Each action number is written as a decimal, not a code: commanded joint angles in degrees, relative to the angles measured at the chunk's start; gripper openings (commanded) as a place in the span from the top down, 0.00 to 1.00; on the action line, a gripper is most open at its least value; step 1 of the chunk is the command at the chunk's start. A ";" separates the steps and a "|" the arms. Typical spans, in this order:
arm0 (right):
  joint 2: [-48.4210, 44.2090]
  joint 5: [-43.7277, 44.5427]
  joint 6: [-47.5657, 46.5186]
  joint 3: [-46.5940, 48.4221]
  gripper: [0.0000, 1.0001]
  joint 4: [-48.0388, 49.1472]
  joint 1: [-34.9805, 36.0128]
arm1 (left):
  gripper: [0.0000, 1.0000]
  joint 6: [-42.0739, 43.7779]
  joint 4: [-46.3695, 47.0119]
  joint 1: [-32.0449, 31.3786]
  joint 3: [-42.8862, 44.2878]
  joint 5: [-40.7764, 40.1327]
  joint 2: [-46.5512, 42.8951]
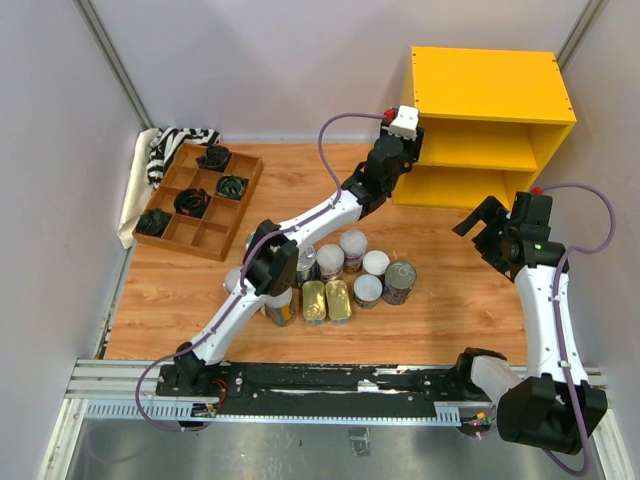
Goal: Place and organize the canned foods onto the counter
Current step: Move the counter to the center of the board, then adjust the counter at the center of the board.
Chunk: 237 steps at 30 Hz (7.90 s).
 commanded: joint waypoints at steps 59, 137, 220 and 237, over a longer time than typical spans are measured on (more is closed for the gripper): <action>1.44 7.88 -15.68 3.91 0.02 7.11 25.45 | 0.99 -0.60 17.70 20.61 -67.06 -22.52 -48.85; -5.26 16.36 -13.38 -12.55 0.01 40.03 39.21 | 0.02 -20.10 -3.38 50.03 -98.49 28.60 -89.23; -6.62 7.23 -26.58 -14.27 0.01 41.36 51.20 | 0.07 -9.49 23.35 48.16 -106.47 24.98 -75.33; 0.46 16.43 -25.73 -6.92 0.14 45.63 51.22 | 0.07 -13.65 13.92 53.46 -90.78 20.61 -59.58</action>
